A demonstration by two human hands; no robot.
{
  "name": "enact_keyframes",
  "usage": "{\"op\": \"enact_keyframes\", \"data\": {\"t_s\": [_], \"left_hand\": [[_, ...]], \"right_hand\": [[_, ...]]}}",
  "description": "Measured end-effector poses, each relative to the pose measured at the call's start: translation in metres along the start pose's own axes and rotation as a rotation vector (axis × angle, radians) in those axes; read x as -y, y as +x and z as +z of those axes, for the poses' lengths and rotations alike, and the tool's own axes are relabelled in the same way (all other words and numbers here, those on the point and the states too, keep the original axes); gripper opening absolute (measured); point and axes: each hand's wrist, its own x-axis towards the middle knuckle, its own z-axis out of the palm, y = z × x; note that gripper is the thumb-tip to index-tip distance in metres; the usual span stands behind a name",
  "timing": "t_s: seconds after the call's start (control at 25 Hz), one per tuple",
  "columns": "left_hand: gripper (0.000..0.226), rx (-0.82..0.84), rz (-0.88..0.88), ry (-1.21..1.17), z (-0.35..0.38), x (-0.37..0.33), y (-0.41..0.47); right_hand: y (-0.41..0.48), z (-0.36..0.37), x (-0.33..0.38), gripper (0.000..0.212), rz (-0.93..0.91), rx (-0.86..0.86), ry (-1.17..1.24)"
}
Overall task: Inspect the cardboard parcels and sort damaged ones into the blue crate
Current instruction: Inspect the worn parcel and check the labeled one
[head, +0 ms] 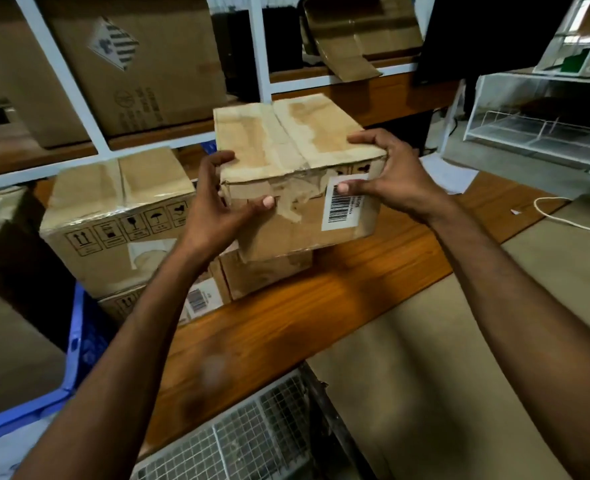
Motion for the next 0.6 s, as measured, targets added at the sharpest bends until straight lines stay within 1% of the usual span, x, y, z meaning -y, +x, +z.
{"op": "enact_keyframes", "data": {"t_s": [0.12,0.2,0.28,0.36,0.4,0.44,0.52,0.6], "left_hand": [[0.086,-0.024,-0.03,0.212,-0.022,0.019,0.033],[0.086,-0.029,-0.041,0.473,-0.03,0.031,0.055],[0.082,-0.019,-0.041,0.817,-0.037,0.045,0.069],[0.069,-0.043,0.07,1.165,-0.043,0.063,0.076],[0.064,-0.047,0.123,1.257,-0.046,0.07,0.08],[0.063,-0.035,0.129,1.286,-0.05,0.076,0.084],[0.067,0.001,0.065,1.273,-0.055,0.082,0.09],[0.068,-0.004,0.041,1.286,-0.052,0.084,0.094]], "right_hand": [[0.044,0.031,-0.014,0.082,-0.015,0.027,0.012],[0.072,0.047,-0.032,0.083,0.012,0.053,0.028],[0.097,0.066,-0.049,0.093,0.05,0.139,-0.01],[0.114,0.086,-0.065,0.105,0.052,0.228,-0.095],[0.121,0.094,-0.072,0.106,0.051,0.252,-0.113],[0.127,0.101,-0.077,0.105,0.054,0.258,-0.112],[0.138,0.109,-0.079,0.103,0.063,0.255,-0.107],[0.146,0.113,-0.076,0.101,0.072,0.265,-0.124]]}}
